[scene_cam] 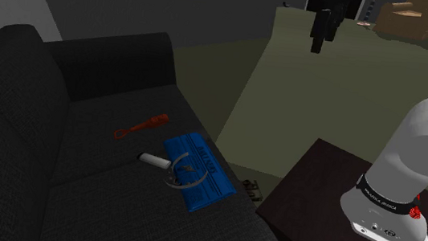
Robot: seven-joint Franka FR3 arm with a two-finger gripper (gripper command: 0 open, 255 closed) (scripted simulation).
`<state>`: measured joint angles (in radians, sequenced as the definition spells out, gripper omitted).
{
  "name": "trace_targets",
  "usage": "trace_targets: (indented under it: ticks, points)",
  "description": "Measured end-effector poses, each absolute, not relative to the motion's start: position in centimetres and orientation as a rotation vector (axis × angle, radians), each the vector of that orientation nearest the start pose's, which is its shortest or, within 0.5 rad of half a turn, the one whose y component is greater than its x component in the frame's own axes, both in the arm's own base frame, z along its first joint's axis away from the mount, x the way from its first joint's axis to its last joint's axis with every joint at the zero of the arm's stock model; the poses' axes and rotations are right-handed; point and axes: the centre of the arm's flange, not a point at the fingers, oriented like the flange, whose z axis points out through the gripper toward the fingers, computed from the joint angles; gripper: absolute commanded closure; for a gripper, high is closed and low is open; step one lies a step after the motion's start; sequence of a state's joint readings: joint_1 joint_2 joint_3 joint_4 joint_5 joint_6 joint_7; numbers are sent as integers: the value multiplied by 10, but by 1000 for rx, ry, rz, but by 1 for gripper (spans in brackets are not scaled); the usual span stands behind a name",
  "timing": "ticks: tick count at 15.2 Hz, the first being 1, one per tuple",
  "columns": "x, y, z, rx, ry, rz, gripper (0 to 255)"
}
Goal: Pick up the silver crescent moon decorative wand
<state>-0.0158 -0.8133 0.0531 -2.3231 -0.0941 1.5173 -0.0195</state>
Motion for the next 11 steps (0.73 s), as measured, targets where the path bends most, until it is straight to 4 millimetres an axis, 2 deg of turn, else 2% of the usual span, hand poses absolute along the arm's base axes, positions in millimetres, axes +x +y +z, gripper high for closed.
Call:
trace_targets:
  ticks: [3,8,11]
  points:
    - [302,17,601,-3273,-53,-5,0]
    - [331,59,565,-3272,-34,20,0]
    - [346,86,537,-3271,-21,36,0]
